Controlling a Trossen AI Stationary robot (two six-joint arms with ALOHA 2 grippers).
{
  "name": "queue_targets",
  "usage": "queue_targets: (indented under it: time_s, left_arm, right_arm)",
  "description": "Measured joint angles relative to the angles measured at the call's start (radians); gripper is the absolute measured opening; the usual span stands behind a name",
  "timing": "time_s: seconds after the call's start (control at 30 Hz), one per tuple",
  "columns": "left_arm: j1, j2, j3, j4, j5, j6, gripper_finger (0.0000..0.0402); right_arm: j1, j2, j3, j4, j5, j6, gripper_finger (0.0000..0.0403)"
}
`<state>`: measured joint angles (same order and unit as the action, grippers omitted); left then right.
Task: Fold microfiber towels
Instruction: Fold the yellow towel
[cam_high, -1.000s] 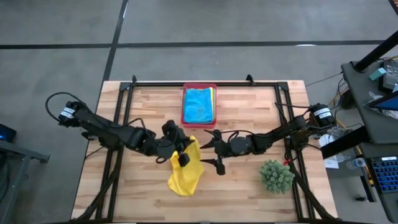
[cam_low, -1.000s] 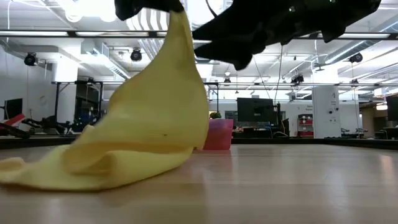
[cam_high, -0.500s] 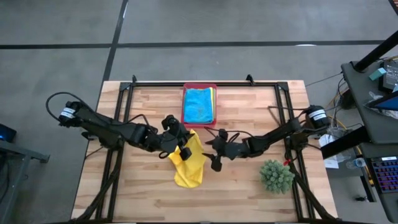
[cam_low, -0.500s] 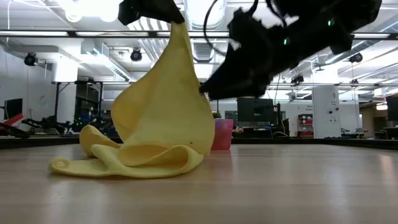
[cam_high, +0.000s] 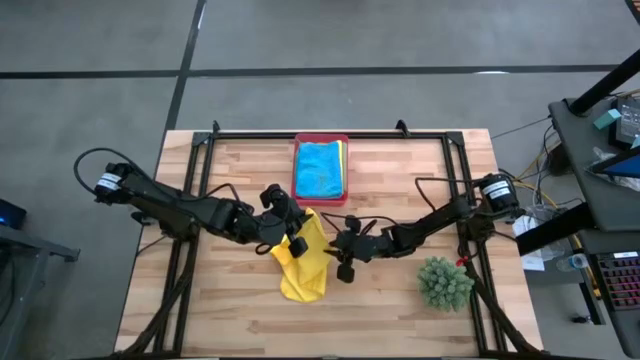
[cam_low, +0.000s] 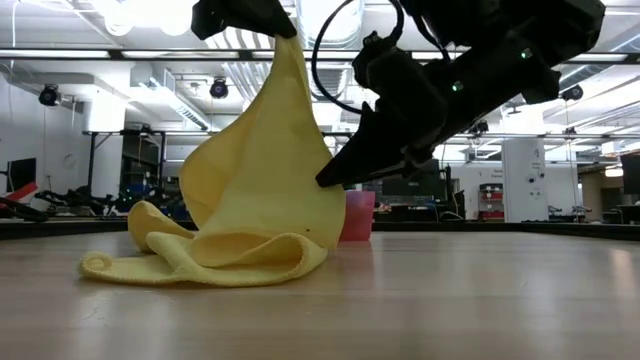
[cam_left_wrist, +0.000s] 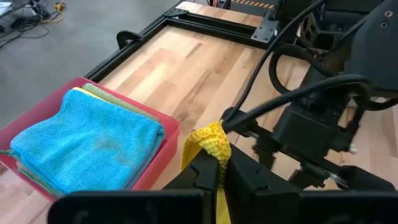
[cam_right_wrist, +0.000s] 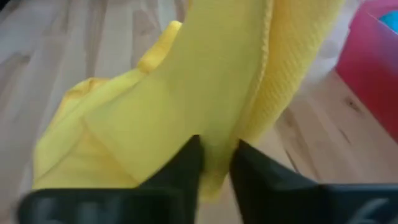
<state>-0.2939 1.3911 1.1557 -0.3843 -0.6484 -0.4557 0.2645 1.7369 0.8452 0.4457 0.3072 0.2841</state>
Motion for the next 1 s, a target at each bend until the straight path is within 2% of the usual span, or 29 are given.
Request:
queue_targets:
  time_s: [0.07, 0.1, 0.47, 0.53, 0.63, 0.8, 1.0]
  left_arm:
    - [0.0, 0.0, 0.0, 0.0, 0.0, 0.0, 0.0]
    - [0.0, 0.0, 0.0, 0.0, 0.0, 0.0, 0.0]
    - [0.0, 0.0, 0.0, 0.0, 0.0, 0.017, 0.0]
    - [0.0, 0.0, 0.003, 0.0, 0.0, 0.044, 0.0]
    - [0.0, -0.018, 0.015, 0.0, 0.0, 0.072, 0.0]
    - [-0.001, -0.065, 0.023, -0.004, 0.0, 0.134, 0.0]
    - [-0.001, -0.122, 0.019, -0.075, 0.0, 0.173, 0.0]
  right_arm:
    - [0.005, -0.003, 0.0, 0.001, -0.002, -0.017, 0.0025]
    - [0.008, -0.003, 0.0, 0.0, -0.002, -0.022, 0.0019]
    - [0.013, -0.03, 0.0, -0.03, -0.003, -0.057, 0.0009]
    - [0.013, -0.076, 0.005, -0.103, -0.003, -0.072, 0.0009]
    - [0.013, -0.181, 0.058, -0.31, 0.016, -0.097, 0.0009]
    - [0.019, -0.336, 0.176, -0.668, 0.148, -0.172, 0.0009]
    - [0.016, -0.459, 0.303, -0.849, 0.231, -0.285, 0.0009]
